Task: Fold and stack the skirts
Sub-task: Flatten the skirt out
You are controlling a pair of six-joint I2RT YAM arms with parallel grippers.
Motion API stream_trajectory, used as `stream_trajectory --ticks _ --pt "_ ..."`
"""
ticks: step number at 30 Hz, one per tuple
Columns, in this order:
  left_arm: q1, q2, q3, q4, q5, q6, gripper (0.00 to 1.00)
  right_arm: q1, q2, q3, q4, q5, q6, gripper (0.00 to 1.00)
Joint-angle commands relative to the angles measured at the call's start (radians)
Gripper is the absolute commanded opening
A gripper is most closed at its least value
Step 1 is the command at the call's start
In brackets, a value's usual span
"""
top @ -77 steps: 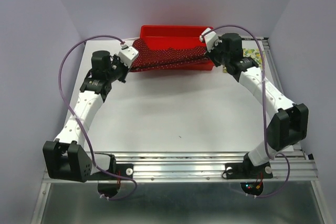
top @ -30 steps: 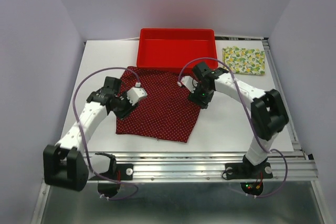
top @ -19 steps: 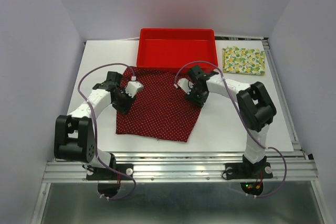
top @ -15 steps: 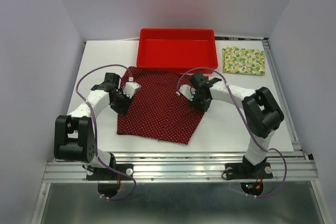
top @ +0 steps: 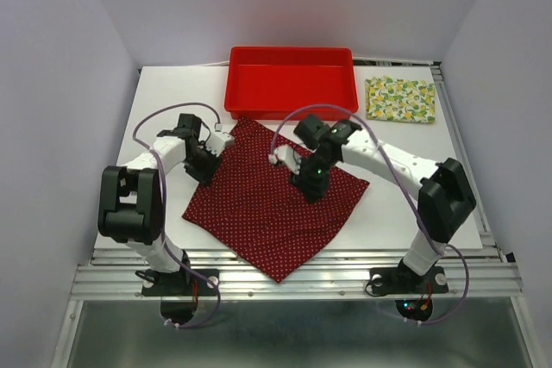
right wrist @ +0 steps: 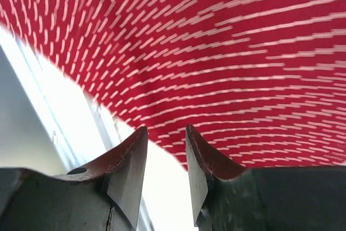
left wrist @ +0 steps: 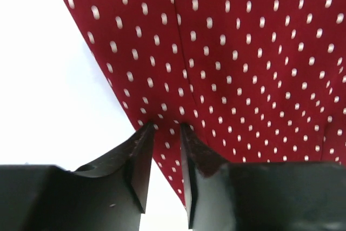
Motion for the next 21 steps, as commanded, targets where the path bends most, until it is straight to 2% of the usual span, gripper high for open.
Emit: stream_trajectory --ticks 1,4,7,11,15,19,21 --pt "-0.043 0.051 0.081 0.023 0.012 -0.002 0.32 -0.191 0.051 0.096 0.014 0.006 0.038 0.4" --pt "-0.066 0.141 0.117 0.056 -0.025 -0.007 0.23 -0.257 0.074 0.049 0.026 0.052 -0.025 0.38" --pt "-0.101 0.253 0.236 0.069 -0.043 -0.015 0.15 -0.269 0.05 -0.094 0.11 0.177 -0.066 0.38" --pt "-0.167 0.358 0.357 0.071 -0.095 -0.002 0.12 -0.291 0.063 -0.217 0.163 0.239 -0.083 0.37" --pt "-0.25 0.454 0.479 0.059 -0.105 -0.007 0.12 -0.291 0.071 -0.249 0.075 0.152 -0.115 0.37" --pt "-0.256 0.514 0.629 0.049 -0.063 -0.062 0.19 -0.201 0.07 -0.269 -0.049 0.049 -0.115 0.36" --pt "-0.256 0.498 0.678 0.037 -0.001 -0.077 0.23 -0.093 0.045 -0.289 -0.089 -0.035 -0.102 0.36"
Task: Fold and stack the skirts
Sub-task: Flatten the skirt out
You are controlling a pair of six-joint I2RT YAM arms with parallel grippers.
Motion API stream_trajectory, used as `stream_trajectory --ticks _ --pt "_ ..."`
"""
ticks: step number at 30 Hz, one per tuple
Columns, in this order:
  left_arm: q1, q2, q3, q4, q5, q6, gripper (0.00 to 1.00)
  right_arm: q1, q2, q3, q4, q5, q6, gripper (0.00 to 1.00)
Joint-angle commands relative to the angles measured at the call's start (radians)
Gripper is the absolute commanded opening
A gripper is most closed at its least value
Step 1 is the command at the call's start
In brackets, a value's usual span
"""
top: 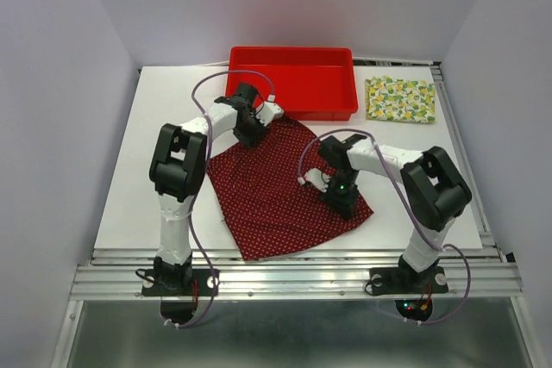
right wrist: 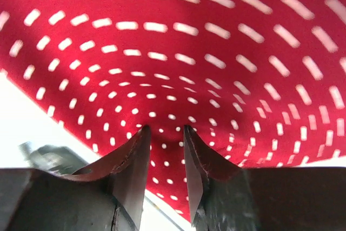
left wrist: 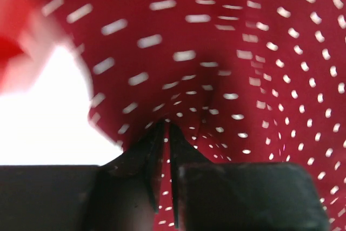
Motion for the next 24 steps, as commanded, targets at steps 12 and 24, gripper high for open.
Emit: stream_trajectory --ticks 12,24 --pt "0.035 -0.415 -0.177 -0.045 0.073 -0.016 0.44 0.167 -0.028 0.333 -0.165 -0.318 0.068 0.37" --pt "0.035 -0.373 -0.395 -0.042 0.148 0.017 0.38 0.019 0.205 0.339 0.255 0.067 0.097 0.33"
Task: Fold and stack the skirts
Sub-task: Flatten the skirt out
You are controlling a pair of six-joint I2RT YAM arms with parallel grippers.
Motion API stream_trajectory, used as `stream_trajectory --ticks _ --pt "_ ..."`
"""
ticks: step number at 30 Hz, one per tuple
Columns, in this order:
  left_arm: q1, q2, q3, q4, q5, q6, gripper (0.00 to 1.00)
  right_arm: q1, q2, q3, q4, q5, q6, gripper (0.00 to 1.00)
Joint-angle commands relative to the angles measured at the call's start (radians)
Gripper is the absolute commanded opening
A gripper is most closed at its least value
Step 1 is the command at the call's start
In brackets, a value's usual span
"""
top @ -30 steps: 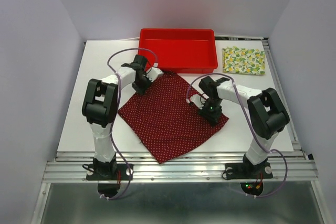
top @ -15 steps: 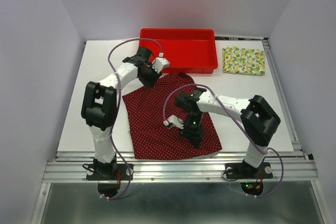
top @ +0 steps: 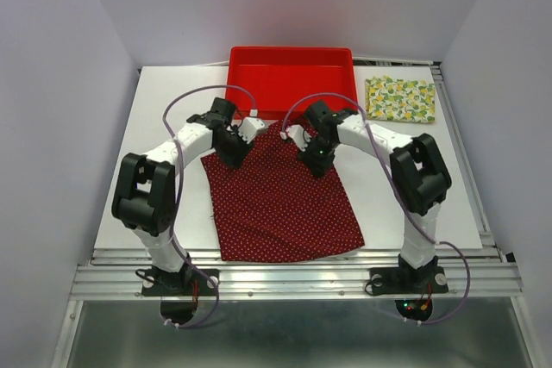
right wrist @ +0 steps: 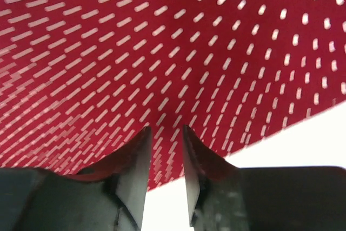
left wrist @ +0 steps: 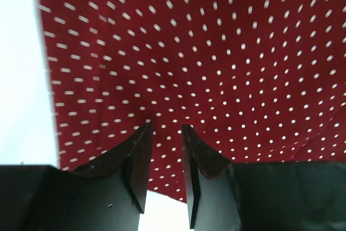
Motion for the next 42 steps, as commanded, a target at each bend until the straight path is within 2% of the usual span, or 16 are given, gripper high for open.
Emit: stream_trajectory --ticks 1,7,11,15,20,25,28,29,31,36,42 --pt "-0.001 0.039 -0.041 -0.01 0.021 0.029 0.38 0.022 0.076 -0.041 0.133 0.136 0.001 0.32" --pt "-0.015 0.133 -0.023 0.016 0.011 0.036 0.38 0.022 0.039 -0.279 0.101 0.176 -0.02 0.3" --pt "-0.053 0.19 0.04 0.032 0.011 0.035 0.38 0.022 -0.052 -0.415 -0.002 0.053 -0.033 0.29" --pt "-0.094 0.248 0.1 0.021 0.041 0.029 0.38 0.043 -0.131 -0.469 -0.066 -0.045 -0.037 0.29" --pt "-0.104 0.196 0.08 -0.065 0.124 0.081 0.38 0.043 -0.199 -0.373 -0.111 -0.062 -0.057 0.3" --pt "-0.036 0.041 0.114 -0.148 0.21 0.156 0.44 -0.062 -0.262 -0.18 -0.067 -0.027 -0.057 0.36" --pt "0.033 0.032 0.213 -0.192 0.256 0.182 0.52 -0.137 -0.214 -0.034 -0.022 0.008 -0.068 0.41" --pt "0.045 0.033 0.258 -0.197 0.258 0.19 0.6 -0.173 -0.172 0.027 -0.013 0.025 -0.073 0.41" --pt "0.059 0.053 0.292 -0.191 0.235 0.206 0.61 -0.199 -0.121 0.081 0.003 0.061 -0.091 0.46" --pt "0.065 0.134 0.378 -0.157 0.193 0.219 0.61 -0.248 0.031 0.182 0.044 0.12 -0.158 0.48" --pt "0.068 0.194 0.405 -0.094 0.147 0.229 0.61 -0.271 0.108 0.177 0.113 0.148 -0.208 0.55"
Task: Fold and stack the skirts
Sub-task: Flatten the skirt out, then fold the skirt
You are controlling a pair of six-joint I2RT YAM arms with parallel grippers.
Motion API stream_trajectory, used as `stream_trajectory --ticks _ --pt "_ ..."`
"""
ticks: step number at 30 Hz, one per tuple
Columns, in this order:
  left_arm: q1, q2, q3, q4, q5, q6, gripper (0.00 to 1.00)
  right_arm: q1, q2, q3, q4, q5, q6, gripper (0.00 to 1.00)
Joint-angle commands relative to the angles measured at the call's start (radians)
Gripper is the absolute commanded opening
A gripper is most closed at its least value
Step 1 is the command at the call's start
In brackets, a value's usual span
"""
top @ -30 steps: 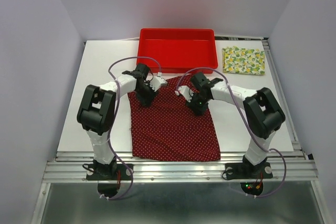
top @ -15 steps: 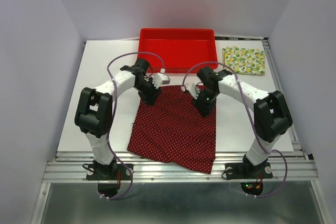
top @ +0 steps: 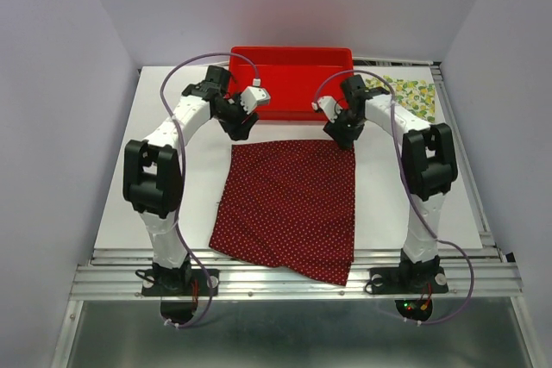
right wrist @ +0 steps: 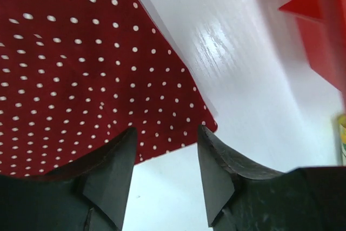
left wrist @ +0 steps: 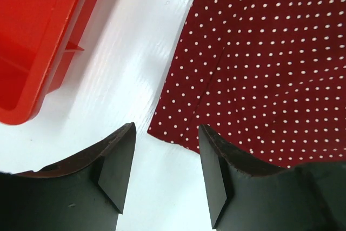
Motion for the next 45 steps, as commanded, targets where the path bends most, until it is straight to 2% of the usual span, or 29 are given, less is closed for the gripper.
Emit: stream_trajectory --ticks 1,6,15,19,20,24,27,28,29,33,34,45 --pt "0.001 0.042 0.036 0.028 -0.031 0.029 0.61 -0.017 0.017 -0.003 0.092 0.044 -0.06 0.57" --pt "0.001 0.079 -0.001 0.082 -0.068 0.04 0.61 -0.027 0.037 -0.072 0.184 0.089 -0.084 0.59" --pt "0.003 0.148 -0.024 0.097 -0.085 0.075 0.61 -0.027 0.091 -0.092 0.186 0.1 -0.116 0.59" --pt "0.003 0.179 -0.036 0.083 -0.079 0.089 0.61 -0.027 0.095 -0.109 0.187 0.092 -0.13 0.5" --pt "0.003 0.183 -0.041 0.092 -0.082 0.088 0.61 -0.027 0.092 -0.111 0.187 0.087 -0.132 0.45" --pt "0.003 0.223 -0.067 0.109 -0.111 0.081 0.6 -0.027 0.068 -0.12 0.184 0.055 -0.127 0.34" --pt "0.003 0.213 -0.102 0.102 -0.108 0.106 0.52 -0.027 0.039 -0.129 0.18 0.046 -0.127 0.19" --pt "0.003 0.206 -0.113 0.1 -0.105 0.112 0.4 -0.027 0.031 -0.131 0.178 0.046 -0.129 0.06" --pt "0.004 0.199 -0.131 0.097 -0.092 0.115 0.34 -0.027 0.016 -0.134 0.18 0.044 -0.129 0.01" --pt "0.015 0.151 -0.144 0.08 -0.043 0.124 0.09 -0.027 -0.01 -0.106 0.178 0.052 -0.124 0.01" --pt "0.024 0.133 -0.139 0.08 -0.04 0.108 0.0 -0.027 -0.015 -0.097 0.181 0.066 -0.121 0.01" --pt "0.095 0.015 0.074 0.115 -0.066 0.003 0.0 -0.036 -0.023 0.184 0.181 0.144 -0.098 0.01"
